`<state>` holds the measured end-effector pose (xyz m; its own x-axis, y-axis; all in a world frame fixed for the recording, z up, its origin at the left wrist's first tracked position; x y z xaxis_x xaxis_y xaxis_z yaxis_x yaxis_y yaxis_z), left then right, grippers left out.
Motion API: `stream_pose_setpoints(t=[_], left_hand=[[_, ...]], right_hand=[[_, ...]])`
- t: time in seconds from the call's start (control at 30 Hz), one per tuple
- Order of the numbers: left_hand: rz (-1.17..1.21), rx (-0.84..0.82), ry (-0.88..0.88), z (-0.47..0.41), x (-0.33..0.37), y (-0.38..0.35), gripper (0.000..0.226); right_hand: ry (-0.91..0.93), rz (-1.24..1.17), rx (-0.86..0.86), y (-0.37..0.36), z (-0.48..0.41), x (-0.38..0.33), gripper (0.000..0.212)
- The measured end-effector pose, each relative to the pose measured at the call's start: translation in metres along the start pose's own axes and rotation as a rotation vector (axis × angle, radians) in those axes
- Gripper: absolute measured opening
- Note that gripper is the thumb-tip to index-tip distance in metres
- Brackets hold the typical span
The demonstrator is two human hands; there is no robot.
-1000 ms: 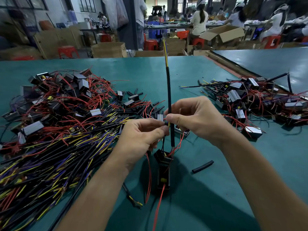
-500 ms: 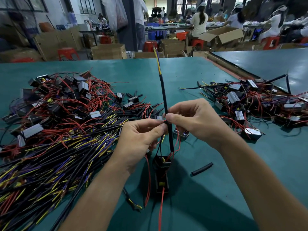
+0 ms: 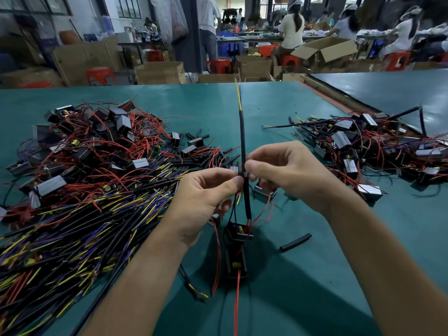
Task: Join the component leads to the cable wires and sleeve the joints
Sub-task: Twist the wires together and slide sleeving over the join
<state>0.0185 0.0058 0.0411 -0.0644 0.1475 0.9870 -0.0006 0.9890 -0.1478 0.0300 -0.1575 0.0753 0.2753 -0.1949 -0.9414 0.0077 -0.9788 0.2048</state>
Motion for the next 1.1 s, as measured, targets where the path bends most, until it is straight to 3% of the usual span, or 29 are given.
stream_pose_setpoints(t=[0.1, 0.2, 0.6, 1.1], left_hand=[[0.025, 0.027, 0.003, -0.001, 0.001, 0.000, 0.007], [0.024, 0.032, 0.005, 0.000, 0.001, 0.001, 0.008], [0.002, 0.073, 0.003, -0.004, 0.000, 0.005, 0.013], [0.065, 0.111, -0.035, -0.005, 0.005, 0.004, 0.008]], right_hand=[[-0.025, 0.114, -0.193, 0.002, 0.002, 0.004, 0.009], [-0.030, 0.152, -0.262, -0.003, 0.004, 0.009, 0.015], [-0.010, 0.114, -0.151, -0.009, -0.001, 0.013, 0.017], [0.056, 0.136, -0.158, -0.015, -0.001, 0.014, 0.024]])
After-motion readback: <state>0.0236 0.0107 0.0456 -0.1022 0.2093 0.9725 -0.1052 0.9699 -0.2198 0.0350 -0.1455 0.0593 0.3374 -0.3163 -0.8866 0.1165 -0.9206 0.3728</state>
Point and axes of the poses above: each hand's wrist, its own z-axis away from the middle knuckle, its own y-axis out of the back of the hand, x = y × z, the point moved 3 cm from there along -z, towards the middle knuckle, and after that the axes turned 12 degrees about x, right-handed, at the moved point
